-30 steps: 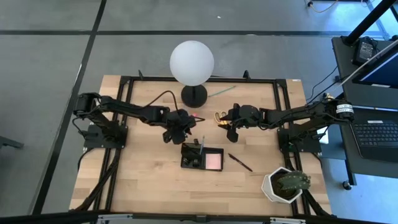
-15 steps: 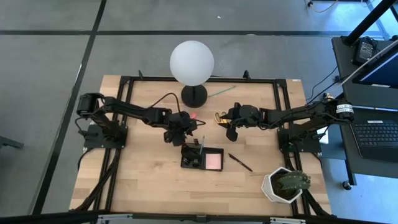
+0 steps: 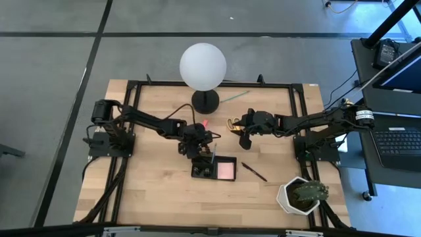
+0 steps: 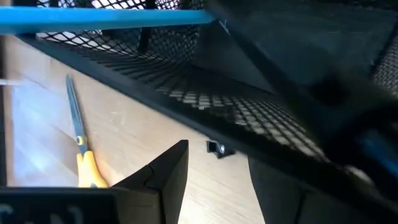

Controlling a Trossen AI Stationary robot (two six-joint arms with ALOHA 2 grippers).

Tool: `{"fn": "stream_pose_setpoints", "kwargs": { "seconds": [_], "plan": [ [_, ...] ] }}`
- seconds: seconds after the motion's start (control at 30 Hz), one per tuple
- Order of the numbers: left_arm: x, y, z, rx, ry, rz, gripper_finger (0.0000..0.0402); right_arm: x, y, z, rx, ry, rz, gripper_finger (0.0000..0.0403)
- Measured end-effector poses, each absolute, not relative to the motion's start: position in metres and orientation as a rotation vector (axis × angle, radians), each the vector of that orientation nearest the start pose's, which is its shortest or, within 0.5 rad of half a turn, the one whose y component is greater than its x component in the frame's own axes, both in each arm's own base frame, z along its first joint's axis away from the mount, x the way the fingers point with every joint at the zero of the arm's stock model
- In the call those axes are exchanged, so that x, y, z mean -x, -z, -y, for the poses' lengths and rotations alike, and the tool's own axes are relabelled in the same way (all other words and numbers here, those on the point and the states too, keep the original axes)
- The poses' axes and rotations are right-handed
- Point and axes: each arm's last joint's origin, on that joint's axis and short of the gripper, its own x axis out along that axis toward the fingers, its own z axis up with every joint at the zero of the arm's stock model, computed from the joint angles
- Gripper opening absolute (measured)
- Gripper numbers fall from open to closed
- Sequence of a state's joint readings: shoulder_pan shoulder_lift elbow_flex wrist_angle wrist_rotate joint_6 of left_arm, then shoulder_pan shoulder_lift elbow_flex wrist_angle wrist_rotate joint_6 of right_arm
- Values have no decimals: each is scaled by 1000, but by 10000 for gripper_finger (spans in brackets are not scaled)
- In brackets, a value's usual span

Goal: Pick and place office supplies into organizer
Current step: Put the black binder clip into the black desk organizer

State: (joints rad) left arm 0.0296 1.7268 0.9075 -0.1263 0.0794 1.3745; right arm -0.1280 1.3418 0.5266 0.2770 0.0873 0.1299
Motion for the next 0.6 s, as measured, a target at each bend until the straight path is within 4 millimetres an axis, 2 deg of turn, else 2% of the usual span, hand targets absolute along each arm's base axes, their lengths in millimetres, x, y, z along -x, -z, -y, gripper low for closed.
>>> {"fn": "stream_pose_setpoints", "kwargs": {
  "seconds": [0.3, 0.6],
  "plan": [
    [-332, -138, -7, -1174, 712, -749, 157, -252, -174, 35, -138, 245, -529, 171],
    [-335, -136, -10, -1118, 625, -776, 135, -252, -173, 35, -138, 245, -530, 171]
  ]
}}
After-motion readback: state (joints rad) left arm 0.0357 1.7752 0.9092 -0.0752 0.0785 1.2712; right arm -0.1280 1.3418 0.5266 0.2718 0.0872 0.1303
